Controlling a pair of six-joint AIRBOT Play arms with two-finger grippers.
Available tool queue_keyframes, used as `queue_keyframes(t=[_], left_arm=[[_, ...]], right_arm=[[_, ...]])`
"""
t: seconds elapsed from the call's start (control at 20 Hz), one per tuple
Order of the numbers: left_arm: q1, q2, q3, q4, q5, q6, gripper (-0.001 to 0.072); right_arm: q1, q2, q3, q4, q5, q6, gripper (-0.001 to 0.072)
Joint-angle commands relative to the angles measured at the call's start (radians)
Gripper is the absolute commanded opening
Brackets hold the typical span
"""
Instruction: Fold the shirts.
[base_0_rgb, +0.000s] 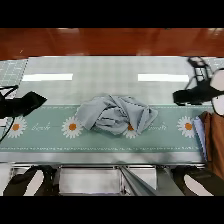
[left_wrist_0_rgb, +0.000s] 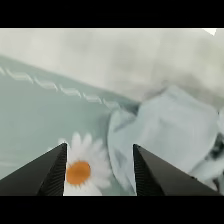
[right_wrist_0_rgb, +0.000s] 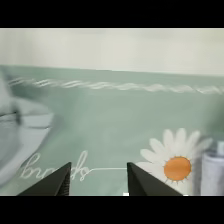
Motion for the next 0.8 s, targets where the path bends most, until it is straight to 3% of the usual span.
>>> queue_keyframes(t=[0.0, 0.1, 0.35, 0.55, 0.6, 0.65, 0.75], left_arm=[[0.007, -0.159, -0.104, -0.278, -0.130, 0.216, 0.0506], [-0.084, -0.273, -0.175, -0.340, -0.102, 0.332, 0.0506], [-0.261, -0.489, -0.177, -0.454, 0.087, 0.331, 0.0506], [-0.388, -0.605, -0.101, -0.524, 0.134, 0.357, 0.0505], [-0.410, -0.626, -0.071, -0.523, 0.135, 0.357, 0.0443], [-0.420, -0.637, -0.045, -0.518, 0.129, 0.374, 0.0057], [-0.423, -0.637, -0.002, -0.518, 0.111, 0.406, 0.0016]], right_arm=[[-0.237, 0.109, -0.203, 0.304, -0.129, -0.076, 0.0405], [-0.283, 0.111, -0.296, 0.465, -0.129, -0.177, 0.0405], [-0.286, 0.111, -0.349, 0.487, -0.078, -0.222, 0.0405], [-0.286, 0.111, -0.381, 0.489, -0.054, -0.227, 0.0405], [-0.286, 0.111, -0.404, 0.492, -0.054, -0.227, 0.0404], [-0.281, 0.111, -0.438, 0.495, -0.054, -0.227, 0.0405], [-0.240, 0.111, -0.516, 0.531, -0.073, -0.227, 0.0405]])
